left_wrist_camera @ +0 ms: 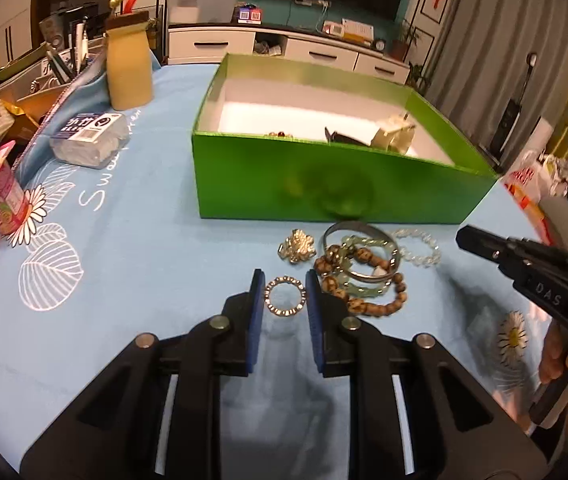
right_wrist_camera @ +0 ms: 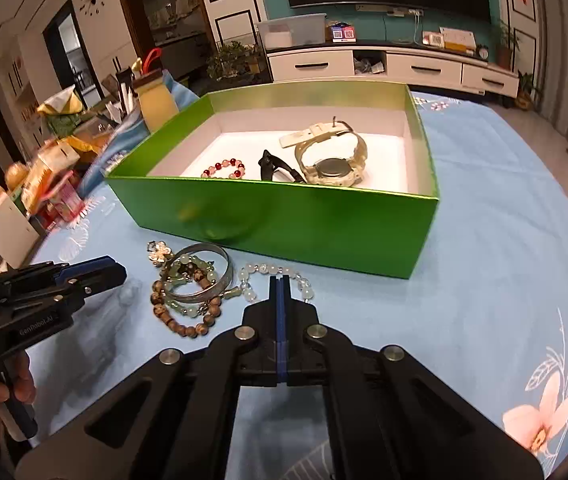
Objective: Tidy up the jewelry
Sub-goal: 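Grasp the small silver ring with the left tool while the right tool grasps the white bead bracelet, then carry the ring and white bead bracelet into the green box and open both tools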
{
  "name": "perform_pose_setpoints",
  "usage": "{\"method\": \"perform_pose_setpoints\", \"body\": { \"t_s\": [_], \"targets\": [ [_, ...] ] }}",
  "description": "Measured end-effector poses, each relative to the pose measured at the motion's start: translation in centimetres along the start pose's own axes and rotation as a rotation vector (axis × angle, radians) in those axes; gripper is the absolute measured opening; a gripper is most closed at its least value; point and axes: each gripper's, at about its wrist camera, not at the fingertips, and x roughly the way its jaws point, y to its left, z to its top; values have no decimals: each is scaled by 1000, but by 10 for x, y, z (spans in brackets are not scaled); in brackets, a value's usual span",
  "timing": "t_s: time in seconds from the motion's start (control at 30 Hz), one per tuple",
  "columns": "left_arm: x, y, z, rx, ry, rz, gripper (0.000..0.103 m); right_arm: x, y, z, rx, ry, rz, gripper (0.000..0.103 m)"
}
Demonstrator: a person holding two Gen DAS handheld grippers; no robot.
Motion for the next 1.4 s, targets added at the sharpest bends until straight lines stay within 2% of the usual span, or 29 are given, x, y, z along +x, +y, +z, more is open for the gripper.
{"method": "perform_pose_setpoints", "body": {
  "t_s": [0.2,0.3,0.5,0.6,0.7,0.83,0.93,1.07,1.4],
  "targets": [
    [-11,0,2,-26,-12,-19,20,3,-7,-4,34,39,12,0],
    [-13,-1,0,-34,-6,-17,20,14,-4,-3,25,73,-12,12],
    [-12,-2,-2,-37,1,-22,20,41,2,4,-17,94,-74,12],
    [-12,-1,-2,-41,4,-25,20,46,14,3,-116,84,-136,9],
    [-12,0,-1,-48,3,-31,20,44,16,0,-148,81,-149,7],
    [-17,-4,1,-36,-4,-38,20,27,13,-2,-113,38,-102,7],
    [-24,-8,5,-26,-22,-47,20,-4,12,3,-87,-30,-24,7],
    [-34,-14,12,-14,-49,-59,20,-35,7,17,-61,-81,43,7],
    [-53,-29,38,13,-86,-101,20,-87,-6,49,-11,-191,104,7]
  ]
}}
